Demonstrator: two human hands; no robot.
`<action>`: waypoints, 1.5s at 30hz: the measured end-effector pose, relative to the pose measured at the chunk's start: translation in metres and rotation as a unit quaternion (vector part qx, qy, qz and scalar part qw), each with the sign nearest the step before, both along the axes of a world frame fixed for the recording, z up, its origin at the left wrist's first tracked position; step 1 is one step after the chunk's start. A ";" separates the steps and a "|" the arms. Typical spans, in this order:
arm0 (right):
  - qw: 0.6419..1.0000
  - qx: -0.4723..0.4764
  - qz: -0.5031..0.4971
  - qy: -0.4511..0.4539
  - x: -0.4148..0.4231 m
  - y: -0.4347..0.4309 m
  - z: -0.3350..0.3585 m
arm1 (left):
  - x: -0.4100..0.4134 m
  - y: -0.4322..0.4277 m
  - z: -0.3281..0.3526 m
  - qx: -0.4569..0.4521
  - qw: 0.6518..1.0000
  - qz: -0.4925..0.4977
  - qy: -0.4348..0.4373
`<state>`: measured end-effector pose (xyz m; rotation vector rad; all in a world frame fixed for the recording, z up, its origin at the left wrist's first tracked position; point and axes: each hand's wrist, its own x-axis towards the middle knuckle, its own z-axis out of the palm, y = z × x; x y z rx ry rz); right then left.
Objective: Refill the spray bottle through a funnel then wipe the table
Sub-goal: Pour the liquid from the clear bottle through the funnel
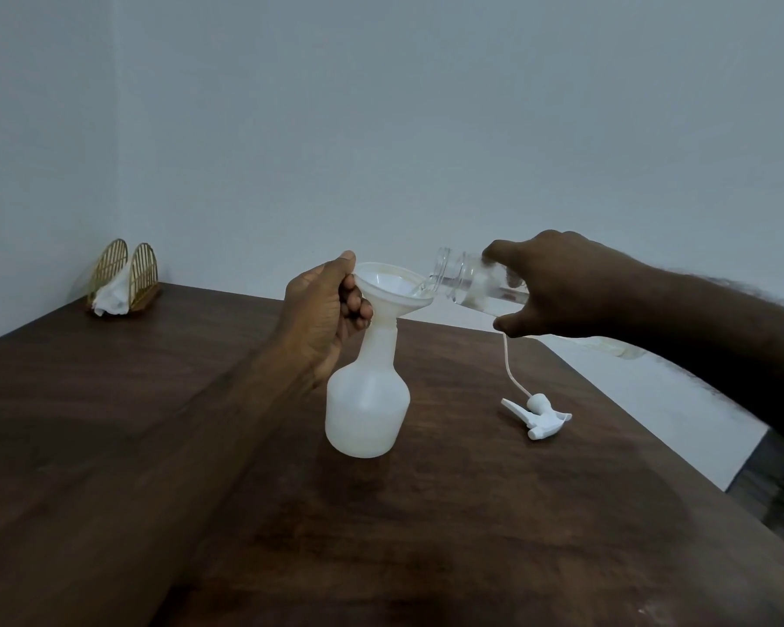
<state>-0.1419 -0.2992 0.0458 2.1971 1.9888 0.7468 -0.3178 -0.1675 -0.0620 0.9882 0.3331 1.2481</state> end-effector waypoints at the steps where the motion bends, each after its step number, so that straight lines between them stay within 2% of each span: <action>1: 1.000 -0.001 0.000 0.002 0.000 0.000 0.000 | 0.000 0.000 0.000 0.000 1.000 0.000 0.000; 45: 1.000 0.006 -0.007 -0.026 0.000 0.001 0.005 | 0.000 -0.002 -0.001 0.031 0.999 -0.017 -0.021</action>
